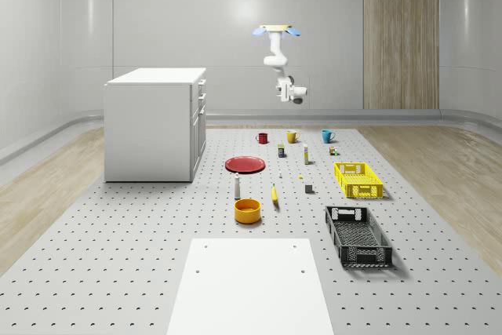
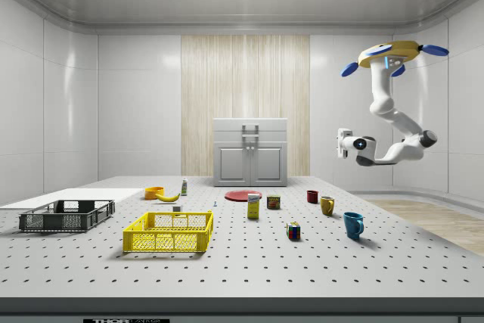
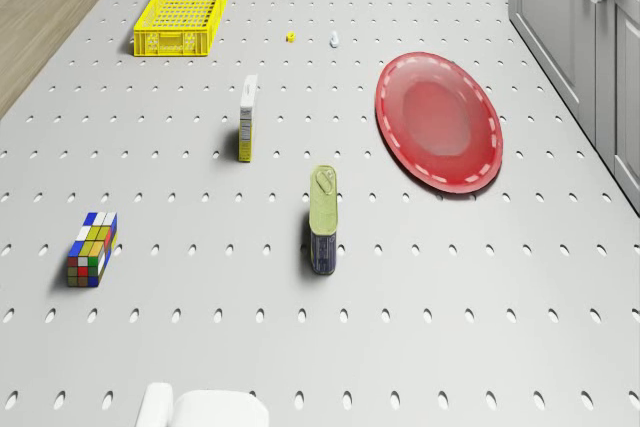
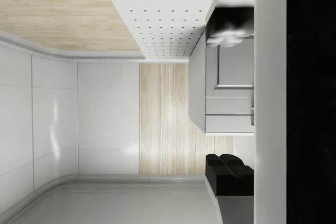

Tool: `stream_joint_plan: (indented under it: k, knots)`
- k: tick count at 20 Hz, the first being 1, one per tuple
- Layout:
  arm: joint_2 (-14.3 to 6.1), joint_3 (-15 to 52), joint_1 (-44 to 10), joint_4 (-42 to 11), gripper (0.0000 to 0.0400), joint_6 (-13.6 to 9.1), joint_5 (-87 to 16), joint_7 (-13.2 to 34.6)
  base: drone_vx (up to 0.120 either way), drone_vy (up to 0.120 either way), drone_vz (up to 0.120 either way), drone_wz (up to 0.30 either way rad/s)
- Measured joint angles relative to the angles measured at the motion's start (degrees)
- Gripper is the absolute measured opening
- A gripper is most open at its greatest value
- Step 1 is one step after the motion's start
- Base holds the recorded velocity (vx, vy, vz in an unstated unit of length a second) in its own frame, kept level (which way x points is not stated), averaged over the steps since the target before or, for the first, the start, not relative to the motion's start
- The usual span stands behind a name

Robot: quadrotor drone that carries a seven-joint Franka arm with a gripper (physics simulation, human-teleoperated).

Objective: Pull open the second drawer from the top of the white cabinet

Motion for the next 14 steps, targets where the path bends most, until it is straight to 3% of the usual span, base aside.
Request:
stream_joint_plan:
  k: [5, 9, 14]
  knots:
    - [-1.38, -1.1, 1.95, -0.35, 0.03, 1.48, -0.65, 0.67, 0.12, -0.12, 0.008, 0.0]
    - [-2.47, -1.85, 3.39, -0.54, 0.03, 2.64, -1.31, 1.25, 0.12, -0.12, 0.11, 0.0]
    - [-3.8, -2.67, 5.08, -0.75, 0.03, 4.03, -2.2, 2.0, 0.12, -0.096, 0.0, 0.0]
